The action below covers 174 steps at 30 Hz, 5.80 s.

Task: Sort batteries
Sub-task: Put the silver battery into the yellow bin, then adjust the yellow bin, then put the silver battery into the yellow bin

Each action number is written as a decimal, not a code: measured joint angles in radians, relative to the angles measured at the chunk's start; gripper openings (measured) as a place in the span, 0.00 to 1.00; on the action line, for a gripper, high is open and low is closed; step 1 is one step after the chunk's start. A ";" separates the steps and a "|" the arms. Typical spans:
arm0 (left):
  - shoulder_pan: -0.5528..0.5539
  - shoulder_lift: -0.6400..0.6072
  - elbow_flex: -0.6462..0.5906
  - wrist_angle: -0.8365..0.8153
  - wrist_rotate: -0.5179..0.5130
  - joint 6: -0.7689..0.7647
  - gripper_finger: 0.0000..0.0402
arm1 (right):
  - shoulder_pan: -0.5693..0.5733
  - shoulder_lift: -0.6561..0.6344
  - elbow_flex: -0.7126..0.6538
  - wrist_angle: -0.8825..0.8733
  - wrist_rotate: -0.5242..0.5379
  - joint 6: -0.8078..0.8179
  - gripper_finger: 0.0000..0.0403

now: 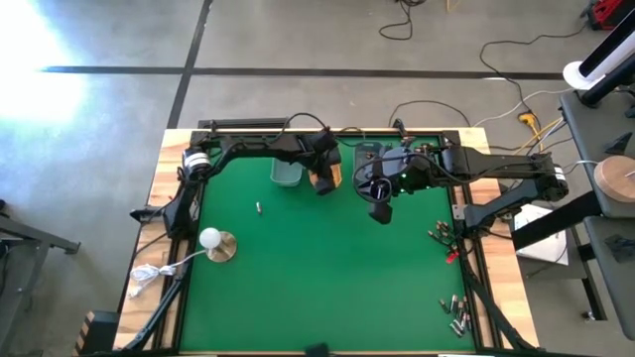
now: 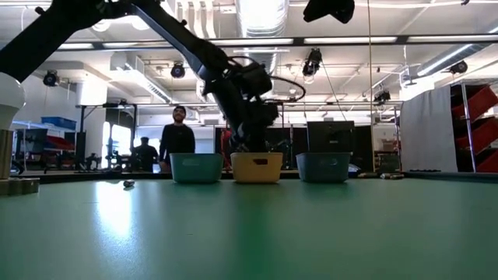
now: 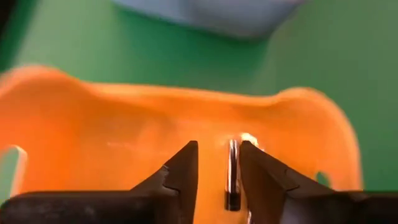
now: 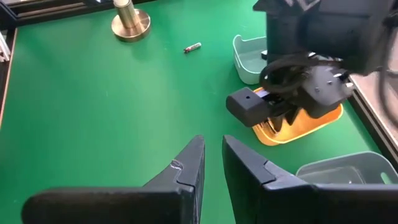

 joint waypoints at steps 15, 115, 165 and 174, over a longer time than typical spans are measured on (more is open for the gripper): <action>0.111 0.056 0.346 -0.314 -0.045 -0.058 0.33 | 0.000 -0.003 0.000 -0.019 0.000 0.005 0.12; -0.307 -0.578 -0.849 -0.134 -0.401 -1.453 0.32 | -0.186 0.138 -0.005 0.280 0.146 -0.331 0.41; 0.063 0.150 0.390 -0.358 0.070 -0.002 0.01 | -0.017 -0.043 0.215 -0.173 0.025 -0.088 0.49; 0.068 0.223 0.451 -0.471 -0.008 0.062 0.01 | -0.012 -0.041 0.215 -0.209 0.061 -0.073 0.49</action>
